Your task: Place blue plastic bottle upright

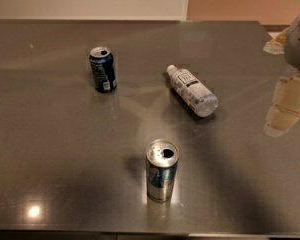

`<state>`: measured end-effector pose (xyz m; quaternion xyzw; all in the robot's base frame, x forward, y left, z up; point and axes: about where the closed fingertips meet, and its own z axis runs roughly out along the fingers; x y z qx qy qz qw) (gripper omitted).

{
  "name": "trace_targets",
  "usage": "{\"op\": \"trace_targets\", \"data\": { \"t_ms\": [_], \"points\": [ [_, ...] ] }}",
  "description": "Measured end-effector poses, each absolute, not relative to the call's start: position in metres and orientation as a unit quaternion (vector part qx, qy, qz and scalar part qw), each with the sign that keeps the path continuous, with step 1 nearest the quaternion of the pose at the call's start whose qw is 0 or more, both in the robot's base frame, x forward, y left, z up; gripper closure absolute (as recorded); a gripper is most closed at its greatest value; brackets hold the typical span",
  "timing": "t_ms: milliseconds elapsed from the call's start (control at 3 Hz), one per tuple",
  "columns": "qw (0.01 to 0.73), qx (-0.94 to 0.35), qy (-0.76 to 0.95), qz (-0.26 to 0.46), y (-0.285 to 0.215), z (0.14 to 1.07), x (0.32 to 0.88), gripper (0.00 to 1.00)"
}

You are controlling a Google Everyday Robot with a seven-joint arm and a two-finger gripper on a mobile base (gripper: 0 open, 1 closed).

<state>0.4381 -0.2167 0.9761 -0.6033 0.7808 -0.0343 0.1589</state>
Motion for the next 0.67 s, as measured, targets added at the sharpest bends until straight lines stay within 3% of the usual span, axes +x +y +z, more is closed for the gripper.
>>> {"op": "trace_targets", "data": {
  "t_ms": [667],
  "points": [
    [0.149,-0.604,0.782,-0.034,-0.209,0.976,0.45,0.0]
  ]
}}
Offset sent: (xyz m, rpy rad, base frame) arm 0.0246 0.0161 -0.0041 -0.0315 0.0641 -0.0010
